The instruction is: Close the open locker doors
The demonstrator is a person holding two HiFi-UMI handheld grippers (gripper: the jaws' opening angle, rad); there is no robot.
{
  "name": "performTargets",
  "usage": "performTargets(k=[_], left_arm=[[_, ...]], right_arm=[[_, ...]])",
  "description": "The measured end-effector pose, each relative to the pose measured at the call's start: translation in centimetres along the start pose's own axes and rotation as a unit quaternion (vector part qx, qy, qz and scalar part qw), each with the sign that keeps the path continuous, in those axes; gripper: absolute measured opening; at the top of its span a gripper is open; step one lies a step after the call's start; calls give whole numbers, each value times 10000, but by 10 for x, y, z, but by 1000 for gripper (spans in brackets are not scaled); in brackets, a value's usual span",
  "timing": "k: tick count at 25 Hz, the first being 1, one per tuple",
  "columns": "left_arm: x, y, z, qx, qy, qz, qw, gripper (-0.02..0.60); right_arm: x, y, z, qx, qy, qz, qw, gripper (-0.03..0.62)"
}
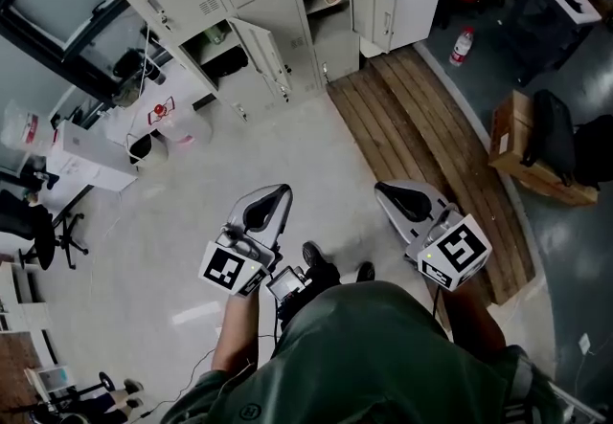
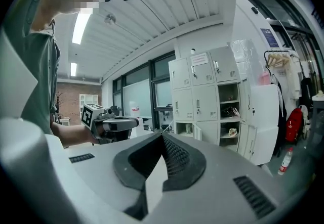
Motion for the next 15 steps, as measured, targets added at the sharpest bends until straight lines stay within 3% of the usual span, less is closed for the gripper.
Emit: performTargets(k=[7, 15], left_arm=[[-10, 6, 58, -69, -1, 128, 9999, 2], [-28, 13, 133, -104, 115, 94, 9998, 2]], right_arm=[[57, -11, 0, 342, 24, -141, 9993, 6], [138, -24, 13, 321, 132, -172, 9992, 6]])
Point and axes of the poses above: the fingertips, and each gripper's own axes: x forward along the fingers, z to its left, y out of its underside, the point moved 8 cm from there along -x, backward along the fingers, and after that the axes turned 8 degrees about y, right-handed, at the moved point
